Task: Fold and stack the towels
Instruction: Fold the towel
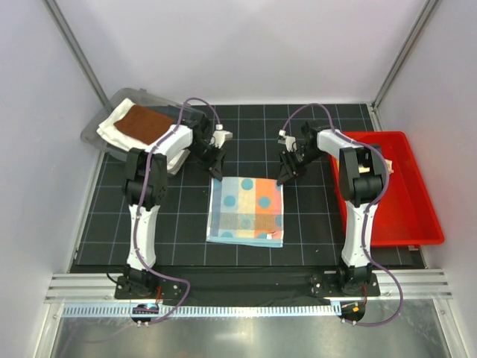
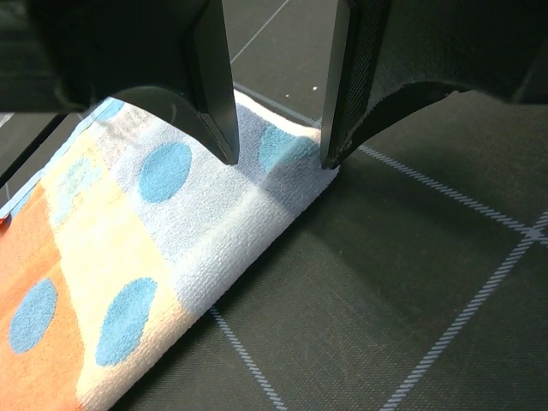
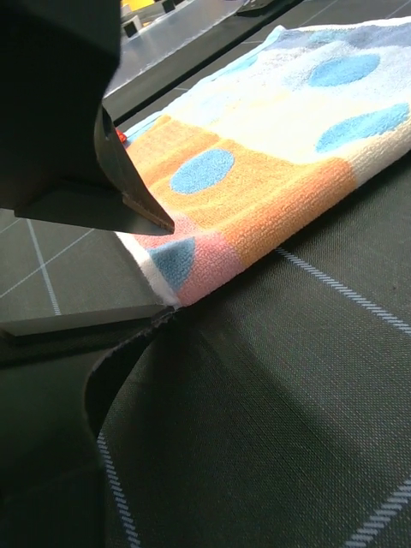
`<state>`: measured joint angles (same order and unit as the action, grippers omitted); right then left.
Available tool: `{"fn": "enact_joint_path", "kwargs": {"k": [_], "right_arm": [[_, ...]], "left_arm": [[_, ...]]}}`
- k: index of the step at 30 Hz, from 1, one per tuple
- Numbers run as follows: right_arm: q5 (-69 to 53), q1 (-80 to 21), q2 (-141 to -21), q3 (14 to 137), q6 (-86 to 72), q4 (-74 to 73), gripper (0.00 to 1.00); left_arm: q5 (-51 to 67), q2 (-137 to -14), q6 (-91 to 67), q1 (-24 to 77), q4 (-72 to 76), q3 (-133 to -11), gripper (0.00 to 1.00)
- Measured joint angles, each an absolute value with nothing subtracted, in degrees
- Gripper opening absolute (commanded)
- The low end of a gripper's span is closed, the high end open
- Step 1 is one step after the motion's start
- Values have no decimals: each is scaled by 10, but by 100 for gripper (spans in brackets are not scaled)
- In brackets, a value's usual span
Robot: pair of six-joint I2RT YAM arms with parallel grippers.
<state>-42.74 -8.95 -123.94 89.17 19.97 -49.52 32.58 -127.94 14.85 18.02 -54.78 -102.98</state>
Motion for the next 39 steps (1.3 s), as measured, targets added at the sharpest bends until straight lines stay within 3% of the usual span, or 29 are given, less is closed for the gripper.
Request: {"fn": "enact_joint_path", "kwargs": {"k": [3, 9, 14, 24, 39], "right_arm": [[-428, -89, -1247, 900, 205, -500, 38], [-428, -89, -1261, 917, 206, -496, 12], [-427, -89, -1261, 917, 209, -493, 1], [-421, -84, -1261, 917, 215, -483, 1], [-422, -74, -1261, 917, 219, -473, 1]], "left_arm": [[331, -1282, 157, 173, -556, -1034, 48], [331, -1294, 166, 170, -566, -1047, 49], [331, -1295, 170, 170, -566, -1049, 47], [293, -1310, 173, 170, -573, -1068, 46], [294, -1314, 169, 180, -566, -1069, 37]]}}
